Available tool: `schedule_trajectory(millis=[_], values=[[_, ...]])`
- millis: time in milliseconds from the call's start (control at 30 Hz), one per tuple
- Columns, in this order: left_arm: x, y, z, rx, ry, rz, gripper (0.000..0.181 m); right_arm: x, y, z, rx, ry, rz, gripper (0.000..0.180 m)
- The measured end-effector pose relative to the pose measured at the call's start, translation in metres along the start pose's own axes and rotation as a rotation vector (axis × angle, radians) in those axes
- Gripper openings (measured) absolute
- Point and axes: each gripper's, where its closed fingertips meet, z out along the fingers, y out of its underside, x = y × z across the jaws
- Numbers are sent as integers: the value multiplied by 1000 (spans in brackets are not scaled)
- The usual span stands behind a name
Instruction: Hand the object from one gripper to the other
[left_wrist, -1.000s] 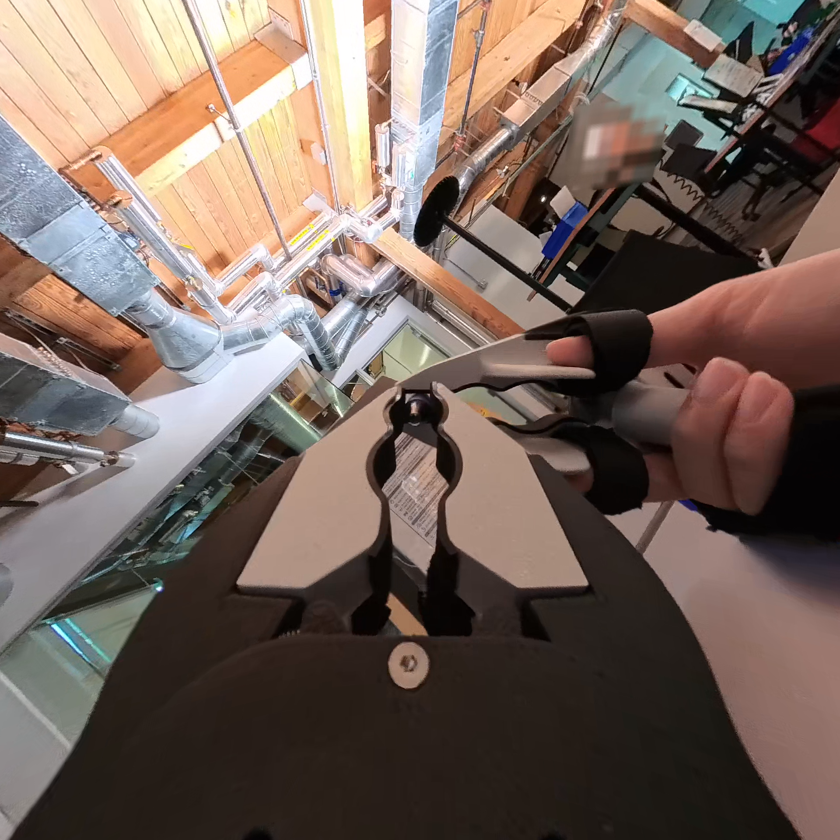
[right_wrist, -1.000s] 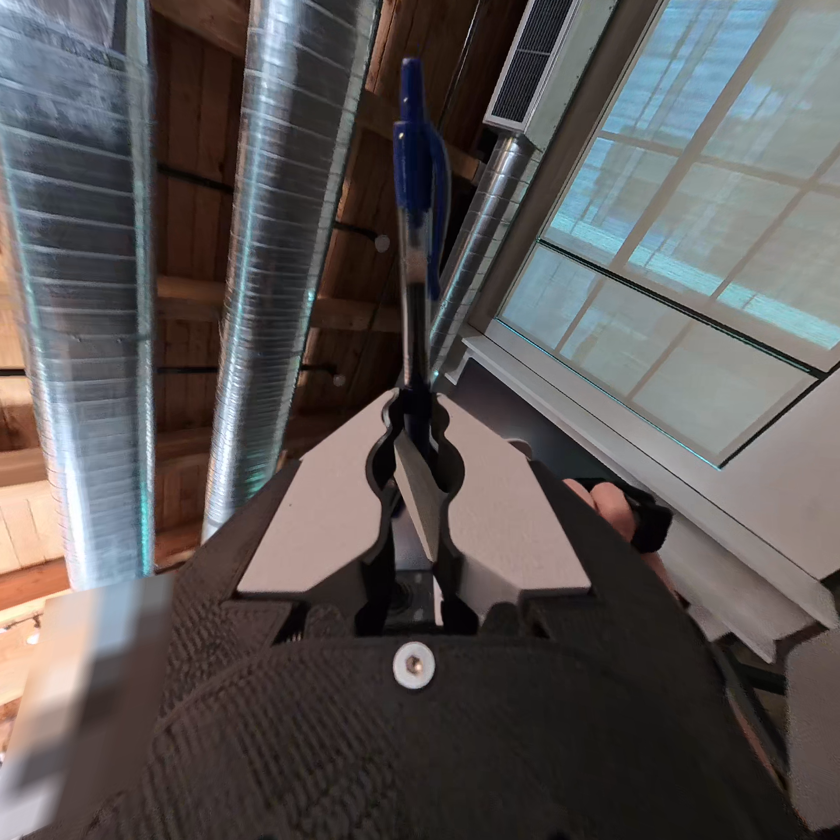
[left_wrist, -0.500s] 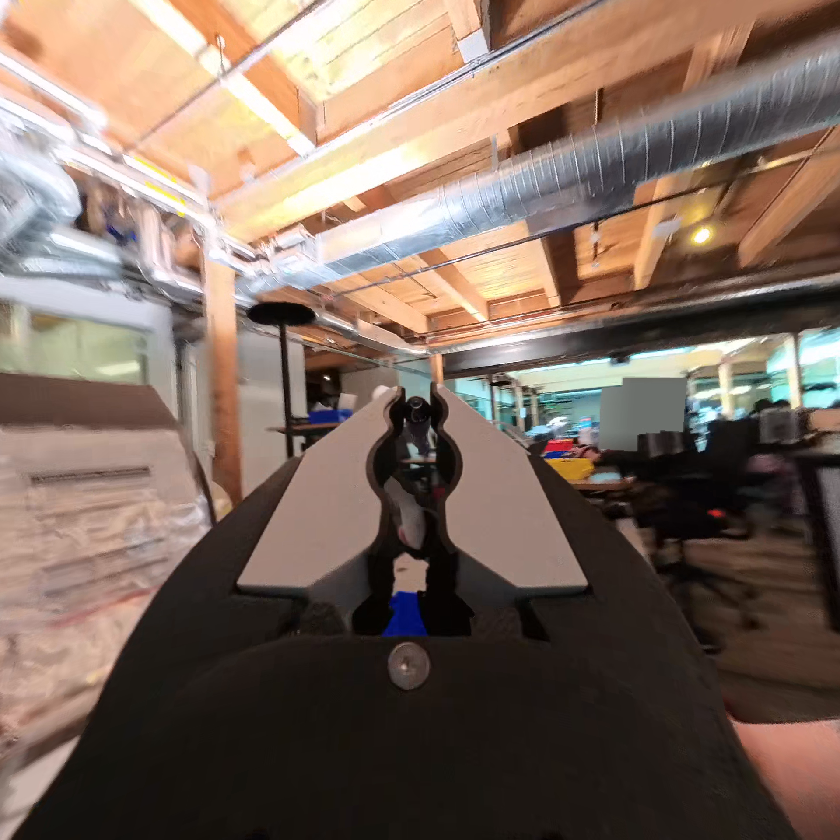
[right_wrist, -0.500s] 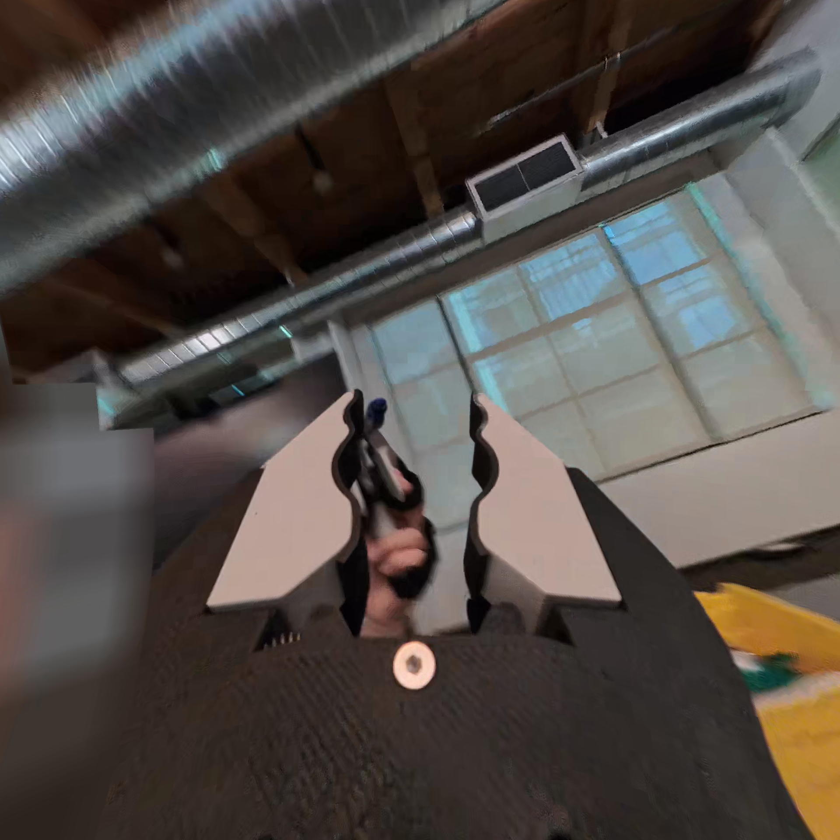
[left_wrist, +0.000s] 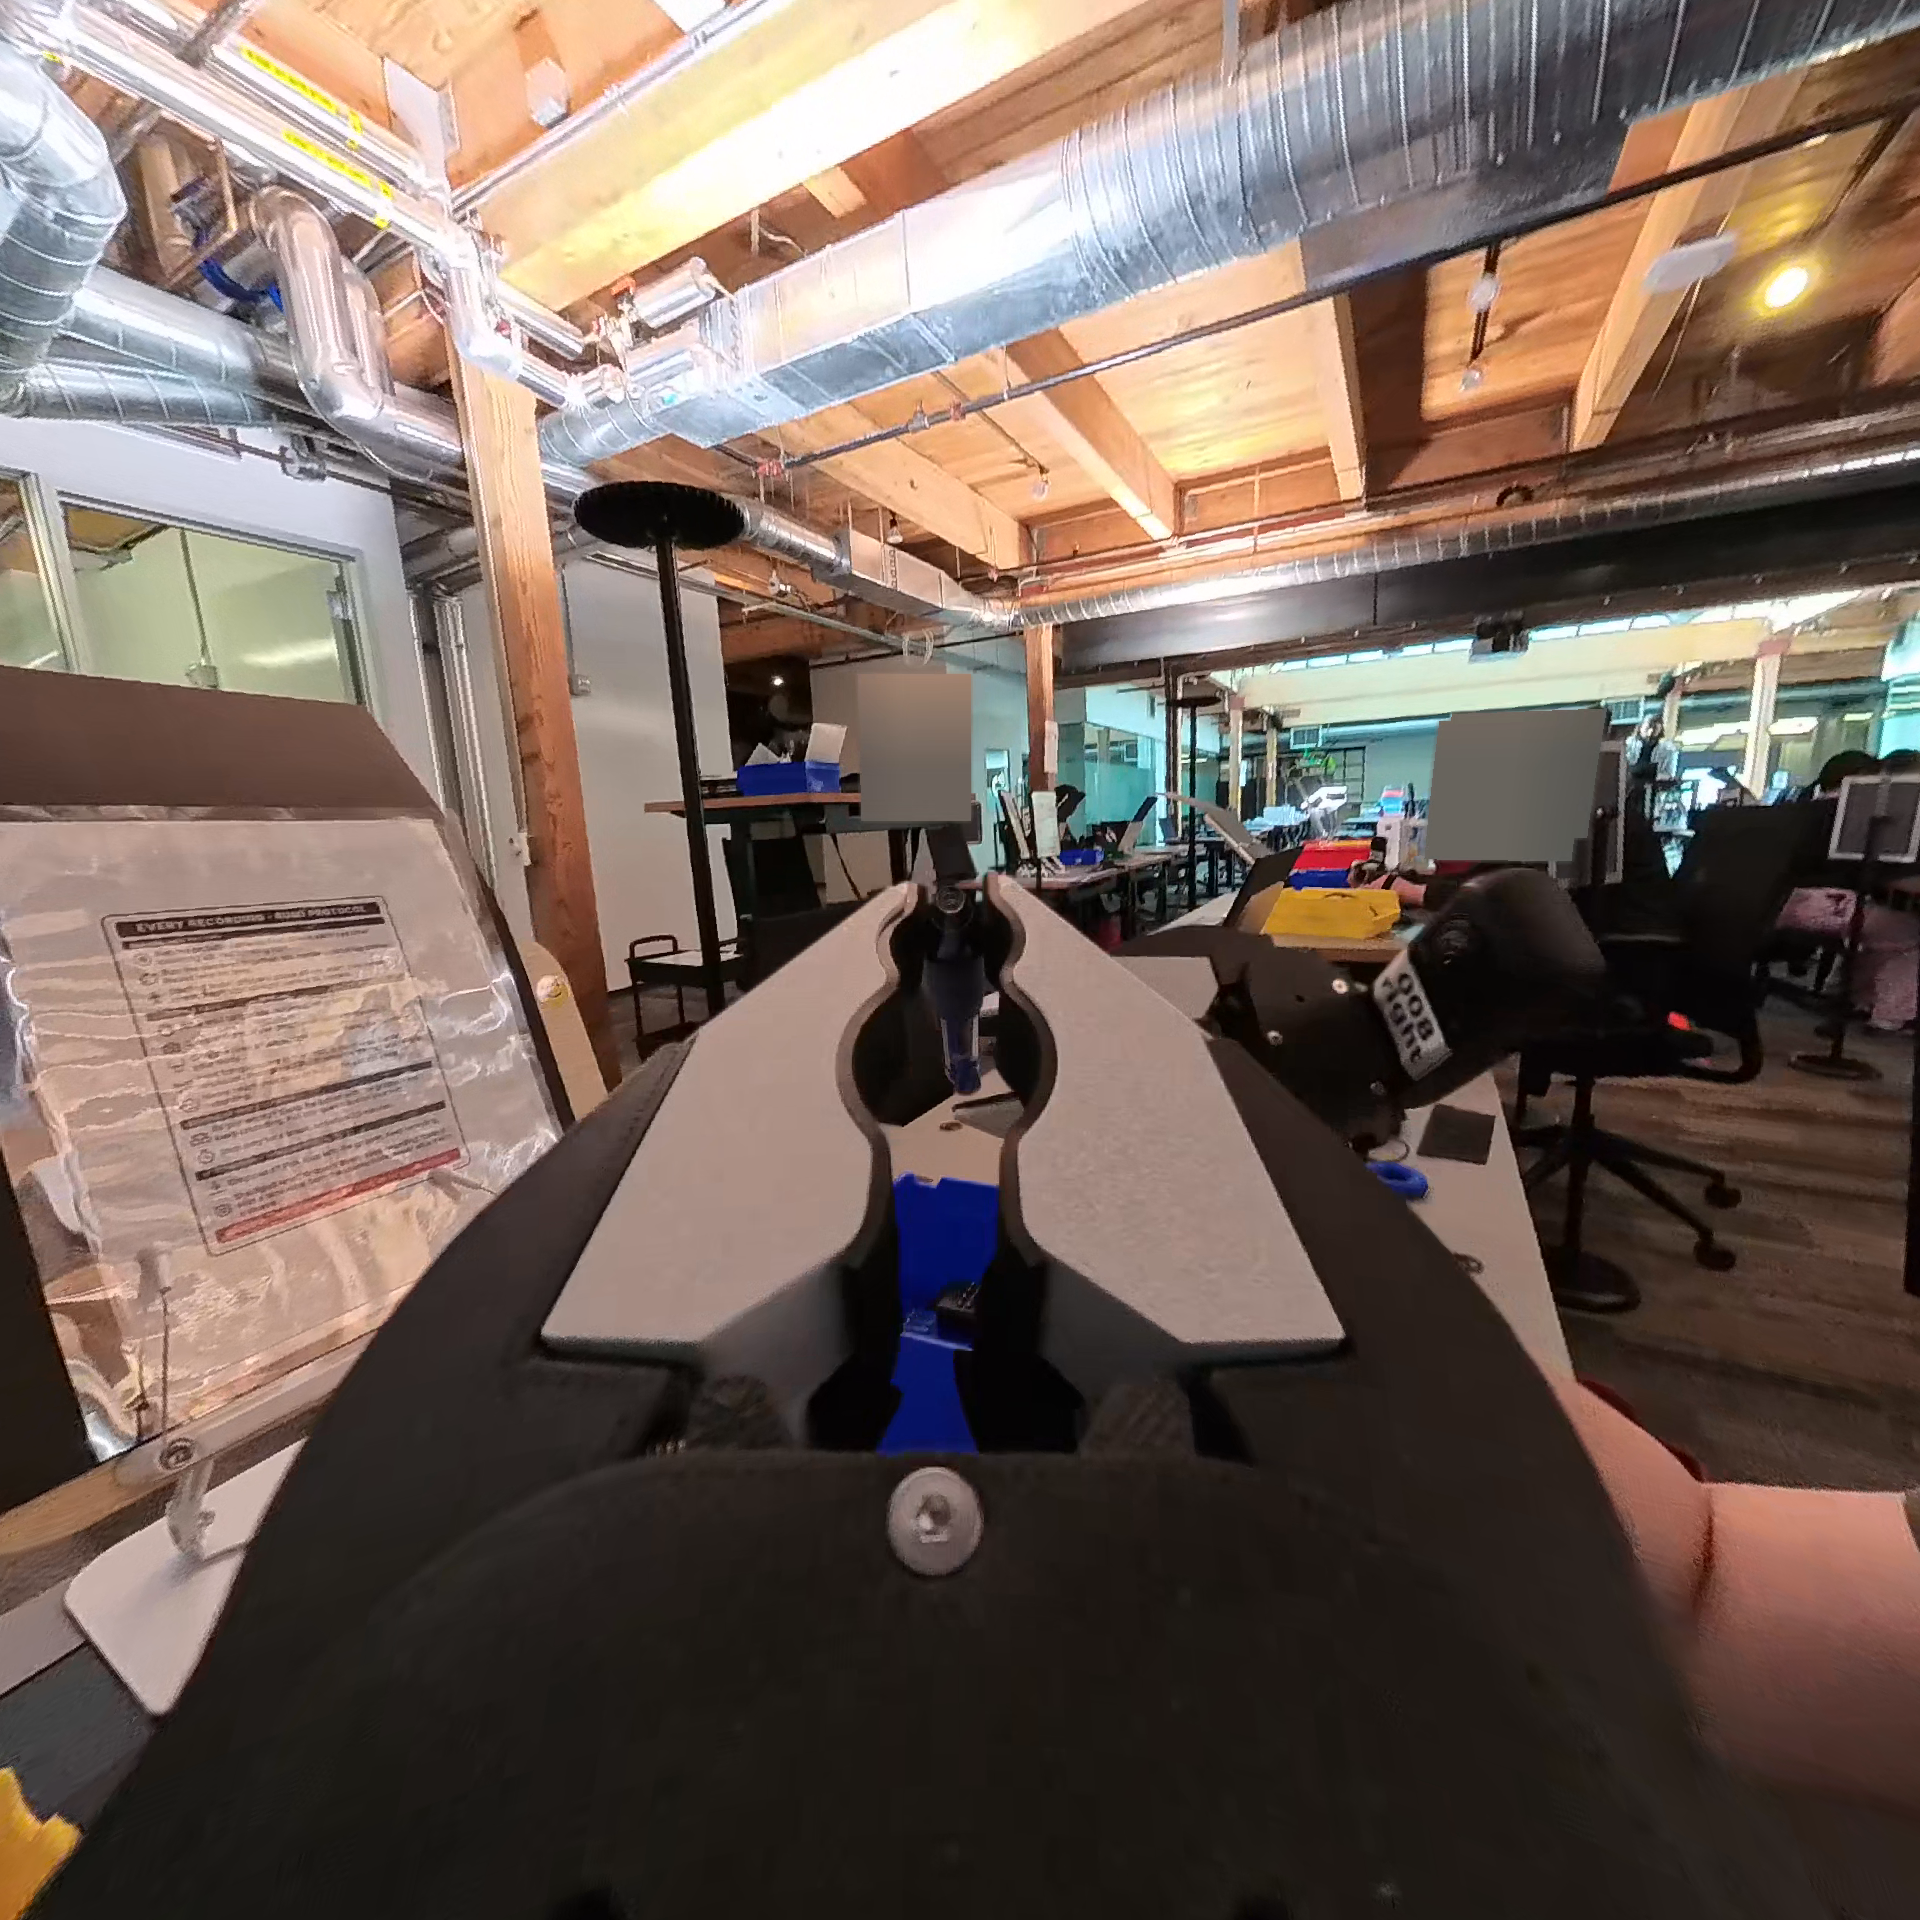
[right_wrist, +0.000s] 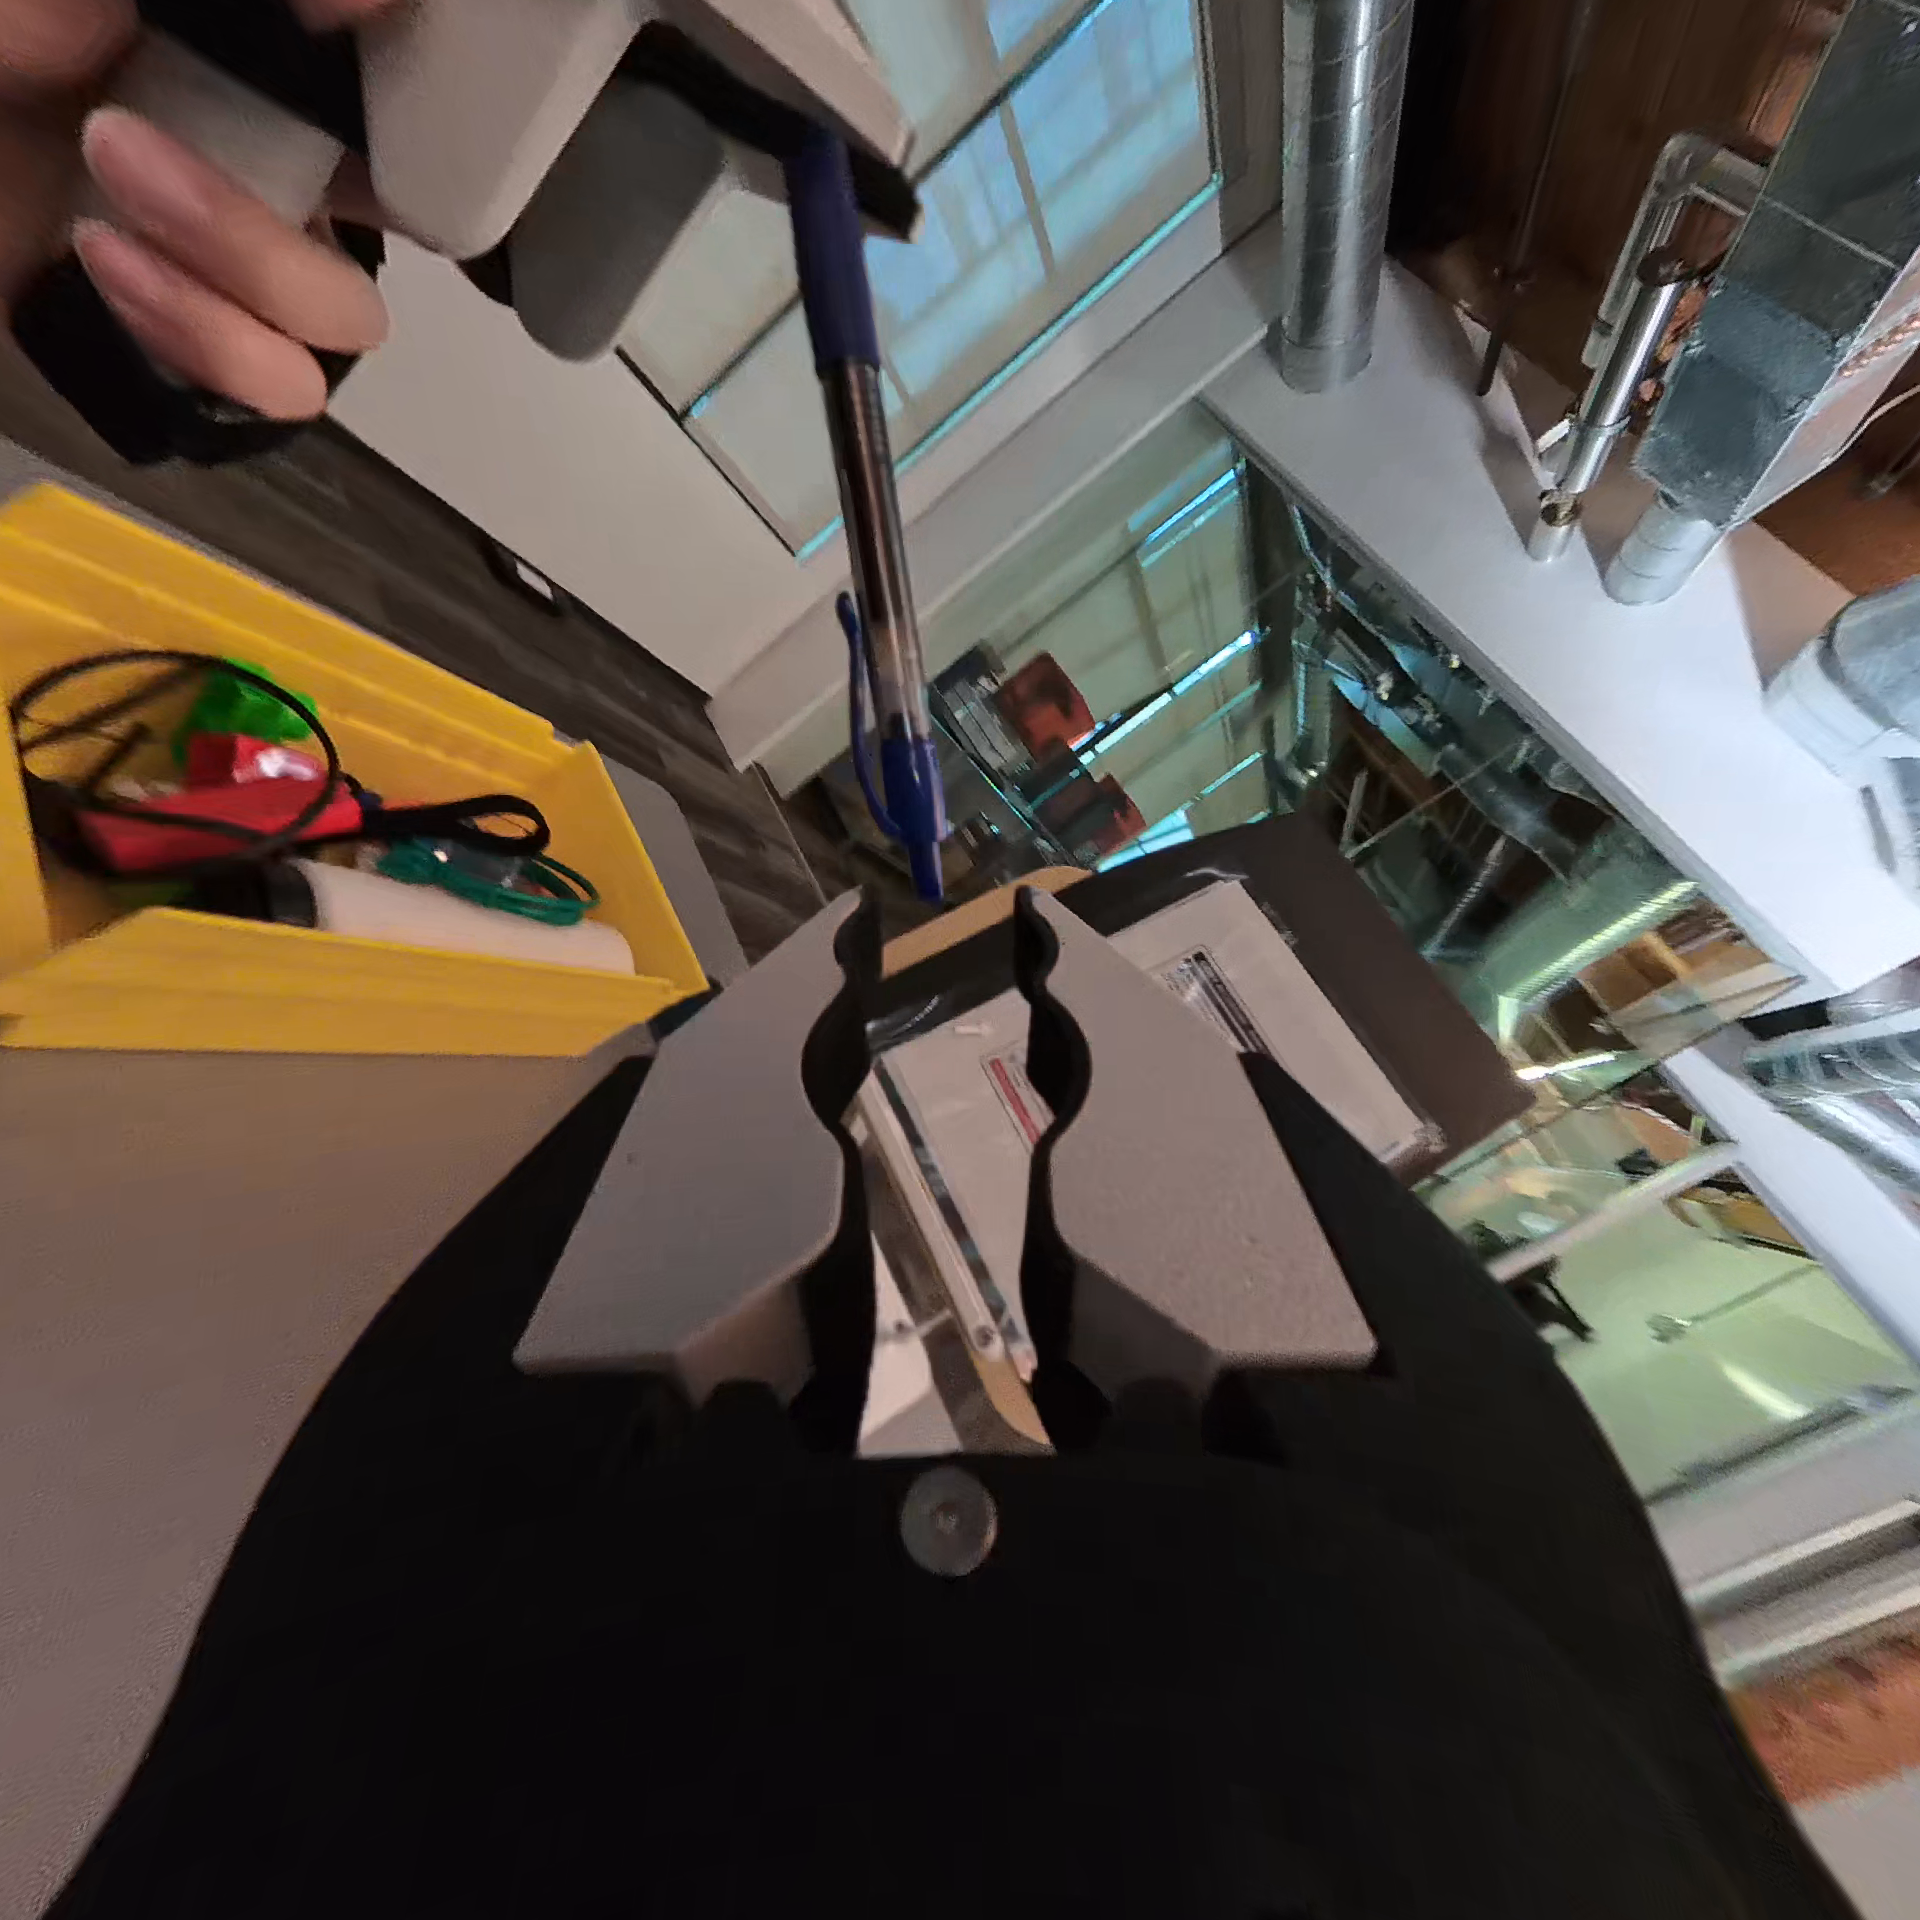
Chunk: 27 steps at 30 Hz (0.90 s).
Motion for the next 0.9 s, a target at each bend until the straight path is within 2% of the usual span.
schedule_trajectory(millis=[200, 300, 333, 367, 500, 567, 667, 800, 900], values=[[3, 11, 7, -43, 0, 17, 9, -12, 14, 9, -170, 0, -131, 5], [2, 11, 8, -43, -16, 17, 9, -18, 17, 12, -196, -31, -90, 4], [3, 9, 8, -33, -9, 7, 13, -16, 16, 12, -187, -26, -55, 4], [5, 7, 7, -25, -3, -6, 33, -14, 13, 12, -168, -26, -20, 4], [1, -1, 4, -9, -25, -15, 67, 8, 10, 6, -102, 54, 84, 4], [-3, -9, -2, 33, -36, -8, 64, 29, 11, -2, -43, 125, 195, 4], [-7, -13, -7, 37, -33, -22, 62, 72, 20, -25, 108, 235, 493, 4], [-13, -13, -11, 22, -47, -16, 60, 119, 62, -65, 253, 250, 924, 4], [-14, -13, -12, 20, -48, -20, 58, 141, 95, -95, 265, 282, 1024, 4]])
